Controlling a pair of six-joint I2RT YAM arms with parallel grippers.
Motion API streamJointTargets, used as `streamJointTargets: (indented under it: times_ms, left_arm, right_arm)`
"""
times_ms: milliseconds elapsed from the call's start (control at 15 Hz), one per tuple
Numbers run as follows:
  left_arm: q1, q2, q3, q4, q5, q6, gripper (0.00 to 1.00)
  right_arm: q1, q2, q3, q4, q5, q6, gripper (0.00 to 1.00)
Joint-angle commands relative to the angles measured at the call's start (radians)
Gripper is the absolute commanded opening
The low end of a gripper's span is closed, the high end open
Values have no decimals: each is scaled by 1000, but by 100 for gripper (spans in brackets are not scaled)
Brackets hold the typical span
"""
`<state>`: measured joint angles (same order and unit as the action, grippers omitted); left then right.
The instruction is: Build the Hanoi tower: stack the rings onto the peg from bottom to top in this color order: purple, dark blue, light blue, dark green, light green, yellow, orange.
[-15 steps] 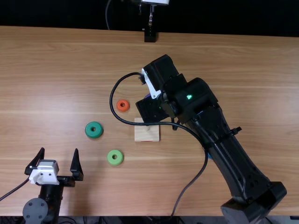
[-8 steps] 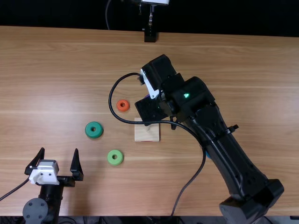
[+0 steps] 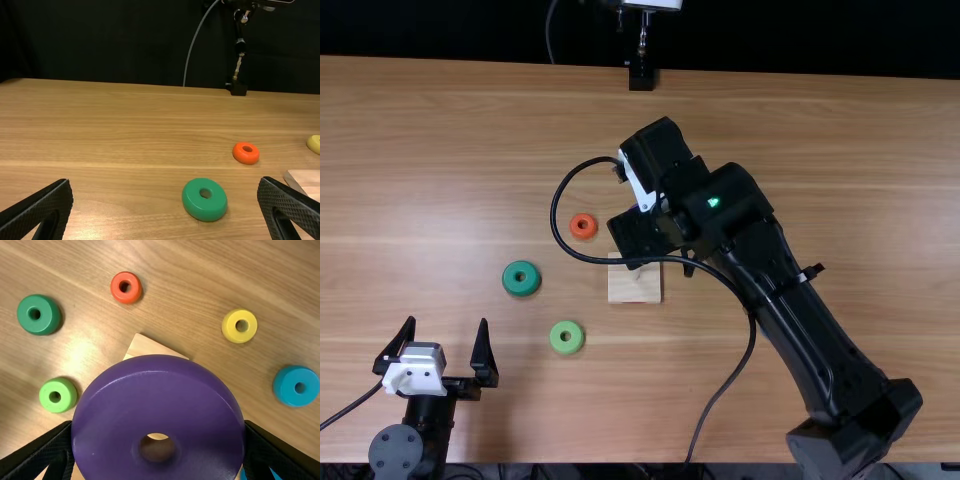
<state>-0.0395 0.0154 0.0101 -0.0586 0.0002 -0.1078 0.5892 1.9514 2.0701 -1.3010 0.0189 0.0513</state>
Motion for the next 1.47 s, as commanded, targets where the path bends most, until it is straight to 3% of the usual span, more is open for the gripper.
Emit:
streamJointTargets:
  times_ms: [0, 1400]
  left_arm:
    - [-5, -15, -10, -26, -11, 5, 100]
    - [-5, -15, -10, -26, -11, 5, 100]
  right_arm:
    - [20, 14, 31, 4, 0, 6, 0]
    - [35, 70, 30, 4, 3, 2, 0]
